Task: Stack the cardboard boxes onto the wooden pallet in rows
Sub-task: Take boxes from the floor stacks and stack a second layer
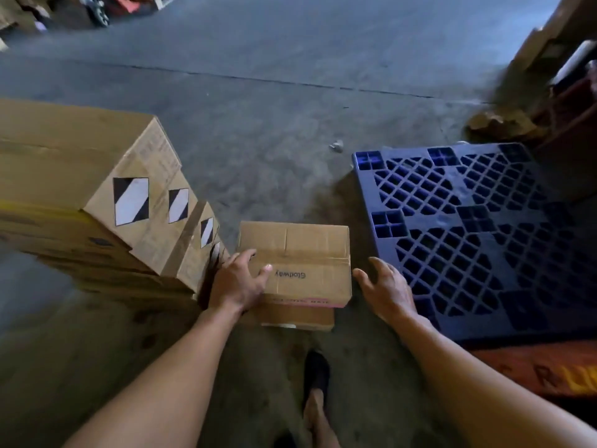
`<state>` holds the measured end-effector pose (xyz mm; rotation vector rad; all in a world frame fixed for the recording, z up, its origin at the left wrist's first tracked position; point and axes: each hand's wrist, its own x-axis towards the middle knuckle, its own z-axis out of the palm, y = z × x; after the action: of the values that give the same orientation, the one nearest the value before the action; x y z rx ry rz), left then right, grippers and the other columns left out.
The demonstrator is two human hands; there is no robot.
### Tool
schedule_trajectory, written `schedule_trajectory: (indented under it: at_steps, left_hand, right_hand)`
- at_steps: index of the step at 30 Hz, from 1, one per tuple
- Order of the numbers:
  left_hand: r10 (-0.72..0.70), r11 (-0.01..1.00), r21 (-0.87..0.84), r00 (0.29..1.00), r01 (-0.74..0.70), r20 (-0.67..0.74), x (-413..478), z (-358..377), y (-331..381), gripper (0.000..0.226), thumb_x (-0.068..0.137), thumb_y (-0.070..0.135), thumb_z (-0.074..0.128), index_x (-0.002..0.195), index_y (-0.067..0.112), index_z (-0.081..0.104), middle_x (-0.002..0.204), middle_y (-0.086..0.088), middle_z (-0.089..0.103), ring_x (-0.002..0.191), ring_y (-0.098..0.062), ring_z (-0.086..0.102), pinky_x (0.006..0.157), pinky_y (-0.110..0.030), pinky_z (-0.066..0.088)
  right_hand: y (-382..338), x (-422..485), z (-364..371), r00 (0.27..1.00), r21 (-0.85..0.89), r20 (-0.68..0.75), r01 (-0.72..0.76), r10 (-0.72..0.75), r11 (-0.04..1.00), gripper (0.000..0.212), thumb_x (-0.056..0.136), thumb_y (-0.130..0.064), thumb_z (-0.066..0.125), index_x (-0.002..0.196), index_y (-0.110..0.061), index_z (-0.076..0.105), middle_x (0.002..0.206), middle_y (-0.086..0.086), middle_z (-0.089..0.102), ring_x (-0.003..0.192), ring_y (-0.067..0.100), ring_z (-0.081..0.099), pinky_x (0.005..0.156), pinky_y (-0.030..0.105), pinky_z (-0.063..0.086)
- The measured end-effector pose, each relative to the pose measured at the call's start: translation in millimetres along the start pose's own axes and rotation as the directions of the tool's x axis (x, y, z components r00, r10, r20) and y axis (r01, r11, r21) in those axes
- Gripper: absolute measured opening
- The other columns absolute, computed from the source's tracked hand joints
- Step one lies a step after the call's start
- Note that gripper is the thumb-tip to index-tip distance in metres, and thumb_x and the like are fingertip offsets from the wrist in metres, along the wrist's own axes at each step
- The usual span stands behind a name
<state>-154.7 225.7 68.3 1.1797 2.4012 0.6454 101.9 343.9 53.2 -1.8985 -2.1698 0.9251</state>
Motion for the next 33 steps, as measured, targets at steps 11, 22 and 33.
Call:
schedule_trajectory:
  at_steps: [11, 22, 33]
  left_hand:
    - [-0.269, 0.962, 0.099, 0.947, 0.255, 0.175, 123, 143, -126, 0.062, 0.090, 0.043, 0.067, 0.141, 0.013, 0.052, 0.140, -0.013, 0.055, 0.125, -0.032, 0.054, 0.097, -0.043, 0.047]
    - [-0.522, 0.853, 0.126, 0.838, 0.507, 0.161, 210, 247, -260, 0.104, 0.078, 0.056, 0.076, 0.155, 0.008, 0.024, 0.154, -0.020, 0.035, 0.139, -0.038, 0.037, 0.112, -0.050, 0.035]
    - [-0.533, 0.817, -0.152, 0.829, 0.556, 0.170, 206, 192, -246, 0.059, 0.079, 0.059, 0.071, 0.119, 0.017, 0.064, 0.113, -0.007, 0.066, 0.097, -0.024, 0.057, 0.078, -0.033, 0.041]
  right_hand:
    - [66, 156, 152, 0.940, -0.094, 0.215, -0.250, 0.265, 0.964, 0.072, 0.096, -0.060, 0.051, 0.154, -0.022, 0.033, 0.157, 0.008, 0.039, 0.142, 0.027, 0.038, 0.113, 0.046, 0.034]
    - [133, 217, 267, 0.835, -0.089, 0.268, -0.476, 0.481, 0.875, 0.096, 0.088, -0.068, 0.056, 0.160, -0.019, 0.015, 0.163, 0.010, 0.026, 0.148, 0.032, 0.029, 0.117, 0.051, 0.029]
    - [102, 202, 223, 0.852, 0.204, 0.197, -0.519, 0.485, 0.830, 0.082, 0.087, -0.058, 0.067, 0.153, -0.021, 0.036, 0.141, 0.007, 0.055, 0.118, 0.022, 0.057, 0.099, 0.042, 0.048]
